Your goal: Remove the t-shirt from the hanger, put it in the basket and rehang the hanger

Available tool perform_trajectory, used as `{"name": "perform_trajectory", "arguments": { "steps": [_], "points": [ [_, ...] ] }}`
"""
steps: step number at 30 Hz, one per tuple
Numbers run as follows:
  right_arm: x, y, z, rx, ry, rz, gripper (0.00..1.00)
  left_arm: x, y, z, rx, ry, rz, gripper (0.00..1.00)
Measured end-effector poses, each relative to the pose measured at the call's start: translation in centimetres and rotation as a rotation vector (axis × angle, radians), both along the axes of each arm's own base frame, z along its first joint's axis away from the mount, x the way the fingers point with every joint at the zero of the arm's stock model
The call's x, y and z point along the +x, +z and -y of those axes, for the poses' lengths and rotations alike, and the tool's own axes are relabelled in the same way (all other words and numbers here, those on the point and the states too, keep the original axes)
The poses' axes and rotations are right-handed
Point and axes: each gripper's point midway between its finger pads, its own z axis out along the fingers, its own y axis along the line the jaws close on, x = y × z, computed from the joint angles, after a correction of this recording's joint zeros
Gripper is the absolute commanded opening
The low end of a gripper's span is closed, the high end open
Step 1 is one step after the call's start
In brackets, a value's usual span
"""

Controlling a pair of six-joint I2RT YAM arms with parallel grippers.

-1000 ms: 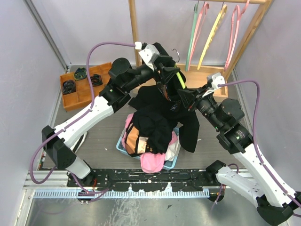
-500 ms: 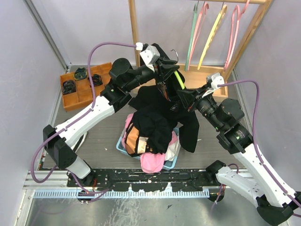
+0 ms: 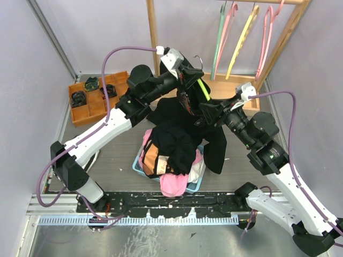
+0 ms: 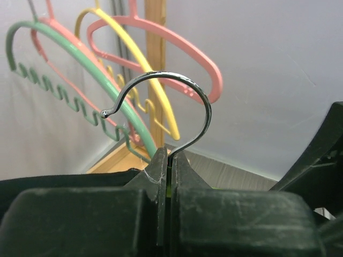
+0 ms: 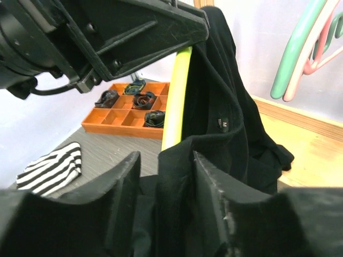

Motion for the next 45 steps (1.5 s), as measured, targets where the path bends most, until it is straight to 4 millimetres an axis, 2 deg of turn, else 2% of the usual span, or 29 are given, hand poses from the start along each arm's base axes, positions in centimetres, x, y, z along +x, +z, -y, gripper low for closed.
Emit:
{"name": "perform_trajectory", "arguments": {
  "steps": [5, 8, 12, 19, 25, 29, 33, 36, 39, 45],
  "points": [
    [-0.2, 1.4, 0.3, 0.008, -0.009, 0.021, 0.67, 1.5, -0.1, -0.9, 0.008, 0.105, -0.073, 0.0],
    [-0.4, 2.0, 0.7, 0.012, -0.02, 0.032, 0.67, 2.3, 0.5, -1.6, 0.008, 0.165, -0.09, 0.0],
    [-0.8, 1.8, 1.4, 0.004, -0.04, 0.023, 0.68, 3.7, 1.9, -2.2, 0.001, 0.21, -0.092, 0.0],
    [-2.2, 1.8, 3.5, -0.005, -0.092, 0.034, 0.68, 5.8, 3.7, -3.1, 0.015, 0.239, -0.09, 0.0],
    [-3.3, 1.3, 5.0, -0.011, -0.132, 0.04, 0.67, 6.4, 5.3, -4.2, 0.021, 0.263, -0.078, 0.0],
    [-3.2, -0.5, 5.4, -0.037, -0.151, 0.005, 0.63, 6.3, 6.4, -4.6, 0.015, 0.268, -0.071, 0.0],
    [-2.7, -2.4, 5.3, -0.071, -0.16, -0.037, 0.51, 6.2, 6.8, -4.6, 0.008, 0.267, -0.065, 0.0],
    [-2.4, -2.8, 5.2, -0.079, -0.165, -0.047, 0.32, 6.2, 6.7, -4.6, 0.014, 0.265, -0.07, 0.0],
    [-2.3, -3.1, 5.3, -0.081, -0.172, -0.053, 0.19, 6.2, 6.6, -4.6, 0.015, 0.266, -0.071, 0.0],
    [-2.0, -3.4, 5.4, -0.077, -0.189, -0.06, 0.02, 6.3, 6.6, -4.7, 0.015, 0.267, -0.071, 0.0]
  ]
}}
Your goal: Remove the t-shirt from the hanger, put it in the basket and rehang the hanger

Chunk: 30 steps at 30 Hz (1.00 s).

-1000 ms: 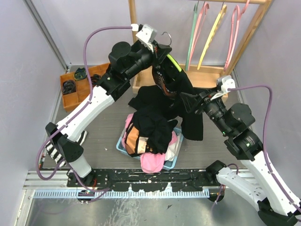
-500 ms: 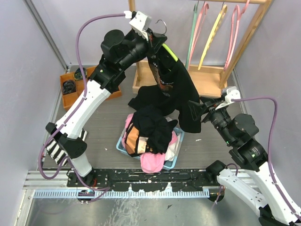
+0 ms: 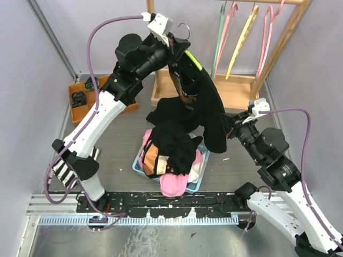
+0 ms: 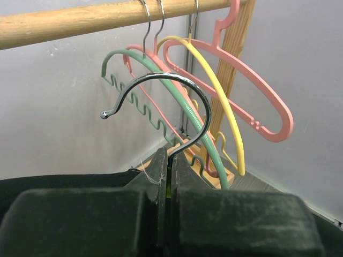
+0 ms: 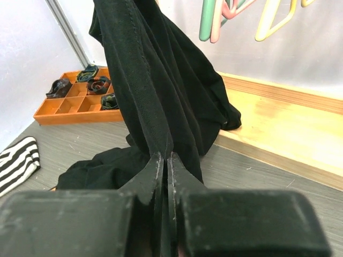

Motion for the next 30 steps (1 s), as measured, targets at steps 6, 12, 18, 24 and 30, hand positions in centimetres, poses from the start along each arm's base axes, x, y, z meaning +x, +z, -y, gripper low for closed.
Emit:
{"name": "perform_trajectory", "arguments": {
  "steps": [6, 12, 18, 24, 30],
  "points": [
    [0.7, -1.4, 1.1, 0.017, -0.086, -0.038, 0.01, 0.4, -0.4, -0.3, 0.001, 0.023, -0.02, 0.0],
    [1.1, -6.2, 3.1, 0.054, -0.23, -0.175, 0.01, 2.0, -0.3, -2.1, -0.028, 0.095, -0.069, 0.0],
    [1.5, -9.6, 2.7, 0.07, -0.265, -0.293, 0.03, 3.0, 0.0, -3.5, -0.054, 0.133, -0.085, 0.0],
    [0.8, -9.0, 2.6, 0.087, -0.223, -0.256, 0.39, 3.0, -0.4, -3.3, -0.052, 0.128, -0.105, 0.0],
    [-0.6, -6.1, 3.1, 0.102, -0.175, -0.132, 0.5, 2.9, -0.4, -3.2, -0.07, 0.111, -0.116, 0.0]
  ]
}}
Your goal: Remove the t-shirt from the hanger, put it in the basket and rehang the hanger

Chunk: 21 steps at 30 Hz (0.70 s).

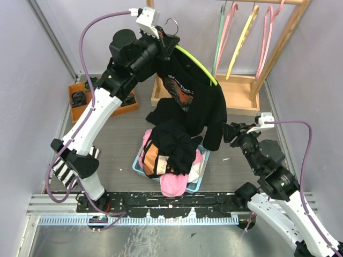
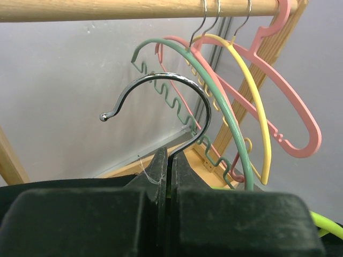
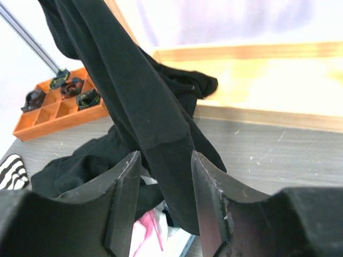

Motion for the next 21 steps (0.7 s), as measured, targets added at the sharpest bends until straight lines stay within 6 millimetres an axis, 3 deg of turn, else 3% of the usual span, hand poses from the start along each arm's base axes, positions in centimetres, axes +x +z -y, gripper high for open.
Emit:
{"name": "perform_trajectory", "arguments": {
  "steps": [7, 14, 17, 21],
  "points": [
    [-0.3, 3.0, -0.3, 0.018, 0.038, 0.123, 0.53, -0.7, -1.4, 0.6, 0.012, -0.05, -0.018, 0.0],
    [0.8, 4.5, -1.5, -0.009, 0.066, 0.156, 0.51, -1.8, -2.0, 0.7, 0.016, -0.091, -0.036, 0.0],
    [1.5, 4.8, -2.1, -0.02, 0.078, 0.161, 0.41, -2.2, -2.0, 0.6, 0.012, -0.1, -0.041, 0.0],
    [2.2, 4.6, -2.6, -0.033, 0.084, 0.156, 0.09, -2.6, -1.6, 0.5, 0.005, -0.107, -0.038, 0.0]
  ]
}}
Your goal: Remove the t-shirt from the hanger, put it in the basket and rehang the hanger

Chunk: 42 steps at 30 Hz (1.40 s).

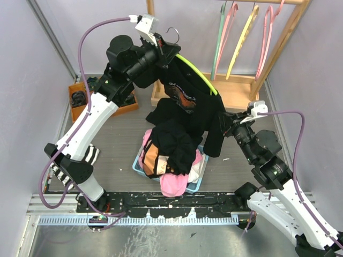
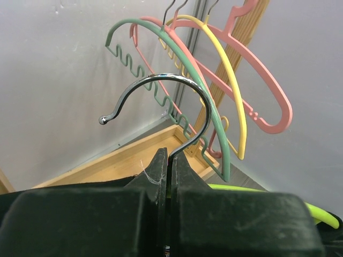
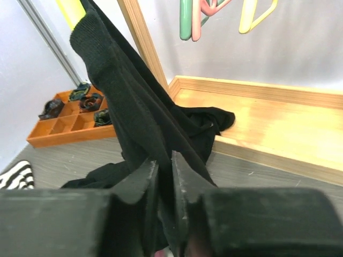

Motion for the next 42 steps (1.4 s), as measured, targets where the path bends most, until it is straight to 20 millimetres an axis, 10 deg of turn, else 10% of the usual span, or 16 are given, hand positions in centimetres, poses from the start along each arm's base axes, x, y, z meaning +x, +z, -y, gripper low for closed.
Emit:
{"name": "perform_trajectory", "arguments": {
  "steps": [23, 30, 42],
  "points": [
    [-1.9, -6.1, 0.9, 0.159, -0.011, -0.079, 0.02, -0.5, 2.4, 0.4, -0.036, -0.007, -0.031, 0.0],
    [-1.5, -6.2, 1.0, 0.125, -0.033, -0.104, 0.47, -0.2, 0.8, 0.9, -0.032, -0.021, -0.048, 0.0],
    [-1.3, 0.6, 4.2, 0.023, -0.169, -0.022, 0.57, -0.4, -4.6, 1.1, 0.025, -0.013, -0.102, 0.0]
  ]
}}
